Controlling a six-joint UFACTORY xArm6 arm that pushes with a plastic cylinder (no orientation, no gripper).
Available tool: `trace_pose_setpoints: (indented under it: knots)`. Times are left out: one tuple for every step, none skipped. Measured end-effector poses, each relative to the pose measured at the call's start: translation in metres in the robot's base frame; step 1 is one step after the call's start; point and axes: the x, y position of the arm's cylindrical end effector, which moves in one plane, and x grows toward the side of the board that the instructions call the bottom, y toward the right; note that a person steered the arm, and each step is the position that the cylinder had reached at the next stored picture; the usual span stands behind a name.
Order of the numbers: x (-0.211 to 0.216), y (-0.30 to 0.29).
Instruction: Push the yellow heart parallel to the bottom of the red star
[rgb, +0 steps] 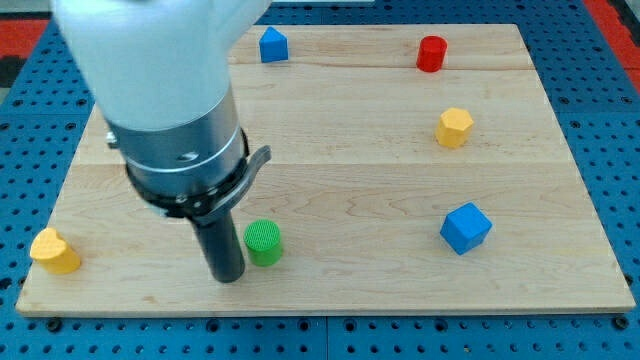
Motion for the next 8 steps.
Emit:
trace_pose_setpoints:
  knots:
    - [0.009,-0.001]
    - [0.031,-0.014]
    - [0.034,-0.052]
    - [0.026,-0.154]
    - [0.010,-0.188]
    - [-0.008,-0.178]
    - [-0.030,-0.172]
    - [-0.032,-0.207]
